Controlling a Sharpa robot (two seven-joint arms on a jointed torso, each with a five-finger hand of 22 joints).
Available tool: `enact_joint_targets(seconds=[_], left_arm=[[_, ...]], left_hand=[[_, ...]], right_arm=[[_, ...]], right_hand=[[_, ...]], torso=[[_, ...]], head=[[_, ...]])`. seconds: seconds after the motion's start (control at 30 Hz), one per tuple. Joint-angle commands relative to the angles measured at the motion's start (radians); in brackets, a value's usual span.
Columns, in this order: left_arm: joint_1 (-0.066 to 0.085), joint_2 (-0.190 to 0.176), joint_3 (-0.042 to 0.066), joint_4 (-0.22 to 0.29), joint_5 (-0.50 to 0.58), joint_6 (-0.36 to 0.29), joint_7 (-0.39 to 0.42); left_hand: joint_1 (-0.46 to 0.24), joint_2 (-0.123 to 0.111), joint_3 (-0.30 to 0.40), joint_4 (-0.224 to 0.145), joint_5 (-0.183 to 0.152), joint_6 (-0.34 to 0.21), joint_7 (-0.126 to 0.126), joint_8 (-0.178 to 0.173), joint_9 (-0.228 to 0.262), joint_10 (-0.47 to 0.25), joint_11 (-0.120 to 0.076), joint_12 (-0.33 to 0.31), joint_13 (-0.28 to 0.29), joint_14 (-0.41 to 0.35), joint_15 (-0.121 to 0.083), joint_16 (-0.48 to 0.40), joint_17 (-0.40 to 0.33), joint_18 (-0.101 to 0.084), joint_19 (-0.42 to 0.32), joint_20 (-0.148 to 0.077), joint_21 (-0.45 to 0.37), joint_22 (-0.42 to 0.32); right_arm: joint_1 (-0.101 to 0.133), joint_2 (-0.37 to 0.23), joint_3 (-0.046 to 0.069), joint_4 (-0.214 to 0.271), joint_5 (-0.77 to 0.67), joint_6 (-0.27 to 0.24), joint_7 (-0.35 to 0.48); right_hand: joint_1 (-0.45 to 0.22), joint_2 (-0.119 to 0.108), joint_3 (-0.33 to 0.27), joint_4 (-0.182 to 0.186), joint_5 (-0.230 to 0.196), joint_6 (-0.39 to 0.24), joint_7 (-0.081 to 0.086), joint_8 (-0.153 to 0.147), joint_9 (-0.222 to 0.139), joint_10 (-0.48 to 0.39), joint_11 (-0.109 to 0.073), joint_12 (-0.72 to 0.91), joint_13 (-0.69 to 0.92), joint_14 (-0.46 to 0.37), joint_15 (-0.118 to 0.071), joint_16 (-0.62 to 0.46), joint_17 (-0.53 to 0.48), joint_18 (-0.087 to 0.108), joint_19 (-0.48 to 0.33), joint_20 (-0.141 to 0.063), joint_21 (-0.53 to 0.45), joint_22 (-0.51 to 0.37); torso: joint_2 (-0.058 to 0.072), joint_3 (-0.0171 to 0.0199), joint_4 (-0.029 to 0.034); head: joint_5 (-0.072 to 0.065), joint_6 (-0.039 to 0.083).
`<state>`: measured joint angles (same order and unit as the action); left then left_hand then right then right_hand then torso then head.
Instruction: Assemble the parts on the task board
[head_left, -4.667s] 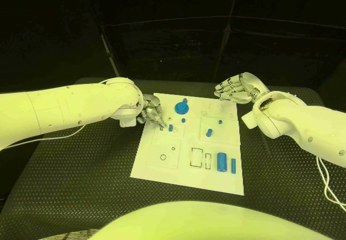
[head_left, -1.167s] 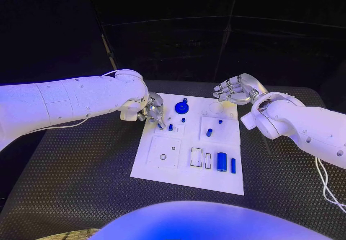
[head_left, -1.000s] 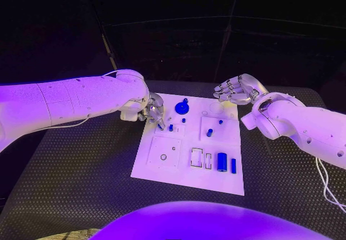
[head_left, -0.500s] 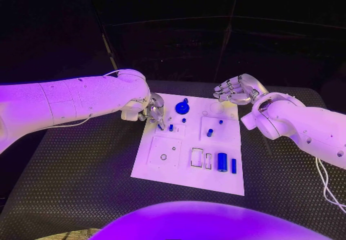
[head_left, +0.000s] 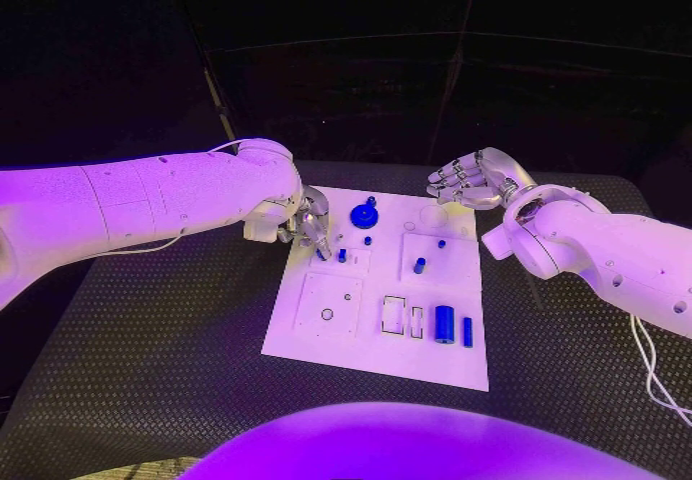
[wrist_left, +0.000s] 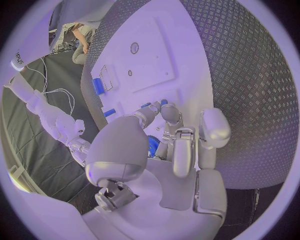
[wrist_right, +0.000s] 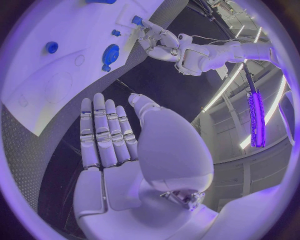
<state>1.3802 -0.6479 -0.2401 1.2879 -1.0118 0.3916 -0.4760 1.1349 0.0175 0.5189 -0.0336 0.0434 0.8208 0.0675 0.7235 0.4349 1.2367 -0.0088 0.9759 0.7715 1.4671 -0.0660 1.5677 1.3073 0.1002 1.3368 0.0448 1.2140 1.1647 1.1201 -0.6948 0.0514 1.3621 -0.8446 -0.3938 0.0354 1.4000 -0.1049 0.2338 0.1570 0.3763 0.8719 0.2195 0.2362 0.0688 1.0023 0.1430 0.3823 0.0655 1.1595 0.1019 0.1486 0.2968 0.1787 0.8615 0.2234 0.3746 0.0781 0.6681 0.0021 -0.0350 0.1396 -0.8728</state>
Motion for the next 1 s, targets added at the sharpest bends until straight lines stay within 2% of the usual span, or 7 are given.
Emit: enact_joint_targets(seconds=[0.03,1.0], left_arm=[[0.001,0.002,0.000,0.002,-0.004,0.021,-0.007],[-0.001,0.005,0.000,-0.013,-0.013,0.034,-0.015]], left_hand=[[0.001,0.010,0.064,-0.060,0.003,0.003,-0.002,0.003,0.001,0.007,0.000,0.004,-0.001,0.104,0.001,0.003,0.263,-0.002,0.006,0.000,0.002,-0.001],[0.004,0.009,0.066,-0.064,0.004,0.002,-0.003,0.004,0.001,0.008,-0.001,0.005,0.000,0.104,0.001,0.003,0.263,-0.002,0.007,0.000,0.003,0.000]], right_arm=[[0.002,0.001,0.001,0.002,0.002,0.005,0.009],[0.002,0.001,0.000,0.002,0.002,0.004,0.010]], right_hand=[[-0.002,0.004,0.005,-0.001,0.004,-0.003,0.000,-0.004,0.001,0.000,0.008,-0.004,-0.002,0.005,0.001,-0.006,-0.001,0.005,0.008,0.001,-0.007,-0.001],[-0.002,0.004,0.005,-0.001,0.004,-0.003,0.000,-0.004,0.001,0.000,0.008,-0.004,-0.002,0.005,0.001,-0.006,-0.001,0.005,0.008,0.001,-0.007,-0.001]], torso=[[0.000,0.0001,0.0001],[-0.001,0.0003,0.0000]], head=[[0.000,0.000],[-0.002,0.000]])
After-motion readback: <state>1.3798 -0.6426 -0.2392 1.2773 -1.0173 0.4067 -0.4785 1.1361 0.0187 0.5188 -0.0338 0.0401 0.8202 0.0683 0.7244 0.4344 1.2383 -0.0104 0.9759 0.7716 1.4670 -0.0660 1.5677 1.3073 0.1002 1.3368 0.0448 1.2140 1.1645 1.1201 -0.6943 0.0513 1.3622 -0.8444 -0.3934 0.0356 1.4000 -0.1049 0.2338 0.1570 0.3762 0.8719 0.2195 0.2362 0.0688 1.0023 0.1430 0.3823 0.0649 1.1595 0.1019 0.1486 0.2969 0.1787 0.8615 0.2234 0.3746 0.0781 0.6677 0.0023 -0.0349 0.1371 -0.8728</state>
